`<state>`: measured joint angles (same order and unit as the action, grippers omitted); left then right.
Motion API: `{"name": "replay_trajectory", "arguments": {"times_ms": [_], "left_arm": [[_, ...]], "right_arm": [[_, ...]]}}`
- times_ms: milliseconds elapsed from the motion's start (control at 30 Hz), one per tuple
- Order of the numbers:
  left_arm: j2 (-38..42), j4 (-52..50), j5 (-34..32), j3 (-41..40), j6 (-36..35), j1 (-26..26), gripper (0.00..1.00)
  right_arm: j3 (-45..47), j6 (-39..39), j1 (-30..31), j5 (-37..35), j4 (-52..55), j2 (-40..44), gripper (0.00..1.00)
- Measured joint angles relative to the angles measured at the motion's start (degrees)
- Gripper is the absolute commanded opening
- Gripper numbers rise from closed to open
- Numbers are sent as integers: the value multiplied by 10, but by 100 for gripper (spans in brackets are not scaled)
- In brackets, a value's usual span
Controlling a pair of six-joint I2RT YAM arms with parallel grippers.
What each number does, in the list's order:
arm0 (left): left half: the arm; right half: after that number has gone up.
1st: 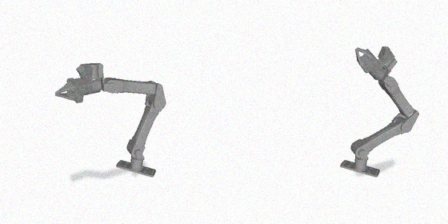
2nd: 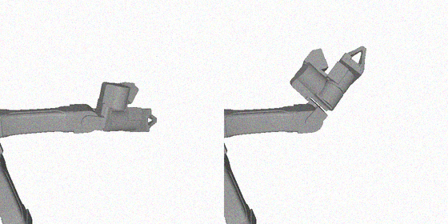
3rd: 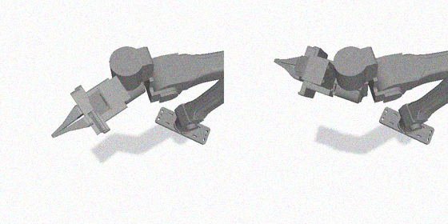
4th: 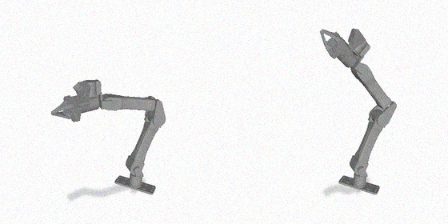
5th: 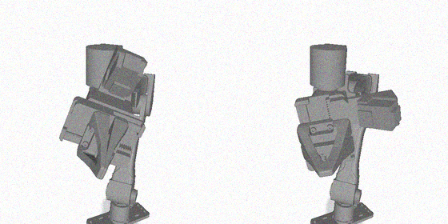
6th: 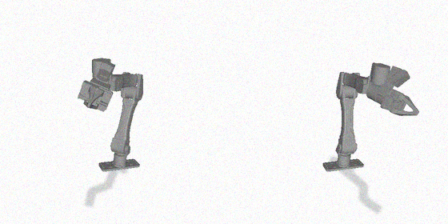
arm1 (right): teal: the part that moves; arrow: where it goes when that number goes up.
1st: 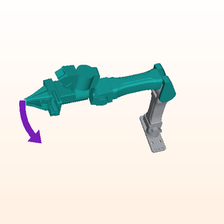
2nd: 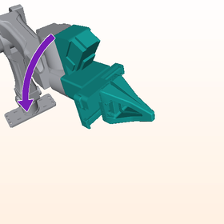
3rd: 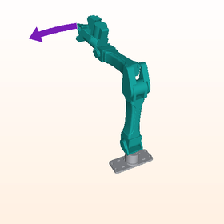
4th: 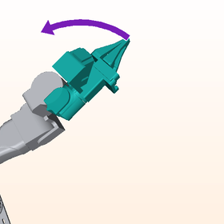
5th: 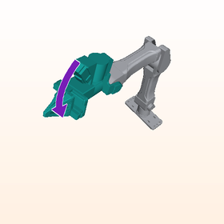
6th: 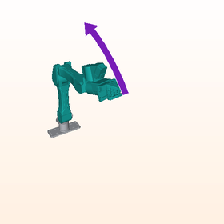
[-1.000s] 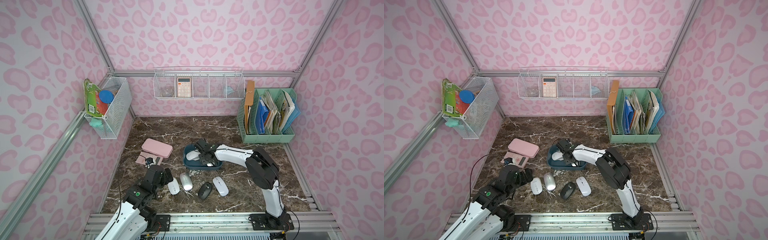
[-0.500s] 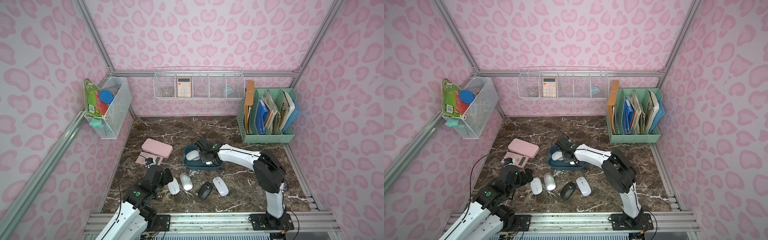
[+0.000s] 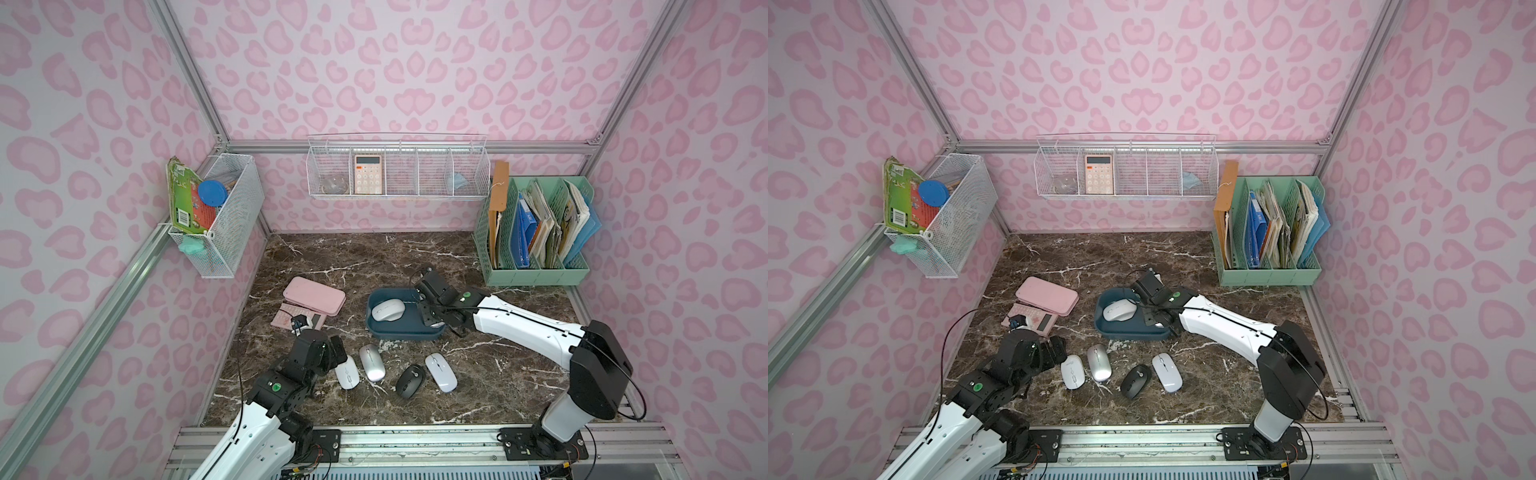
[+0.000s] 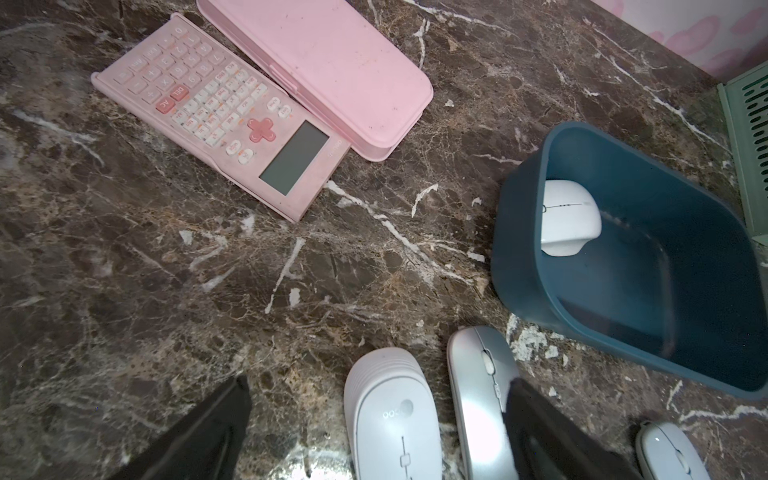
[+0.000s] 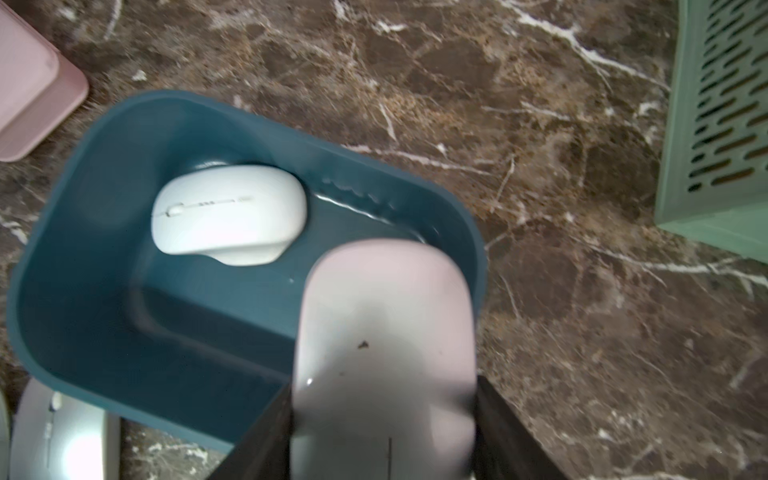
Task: Take out the mouse from the storage box
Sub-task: Place the mouse at the center of the board.
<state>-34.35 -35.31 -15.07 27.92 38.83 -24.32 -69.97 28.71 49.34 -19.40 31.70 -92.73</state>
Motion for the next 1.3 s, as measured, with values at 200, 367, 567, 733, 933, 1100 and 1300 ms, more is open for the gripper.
{"name": "replay_trajectory", "arguments": {"times_ms": [200, 367, 567, 733, 933, 1100, 1300], "left_arm": [[3, 3, 1, -2, 0, 0, 99], [-2, 5, 7, -3, -2, 0, 99], [-6, 5, 9, -3, -4, 0, 99], [-5, 7, 12, -4, -7, 0, 99], [-5, 7, 16, -4, -11, 0, 99], [-1, 7, 16, -5, -11, 0, 99], [2, 7, 15, -5, -11, 0, 99]], "right_arm": [[99, 8, -39, 6, -8, 89, 60], [170, 9, -69, 33, -26, 148, 60], [247, 11, -100, 68, -53, 191, 60], [301, 11, -102, 101, -82, 197, 60], [333, 15, -75, 109, -105, 168, 62], [333, 15, -36, 91, -122, 137, 64], [332, 15, -29, 75, -136, 113, 68]]}}
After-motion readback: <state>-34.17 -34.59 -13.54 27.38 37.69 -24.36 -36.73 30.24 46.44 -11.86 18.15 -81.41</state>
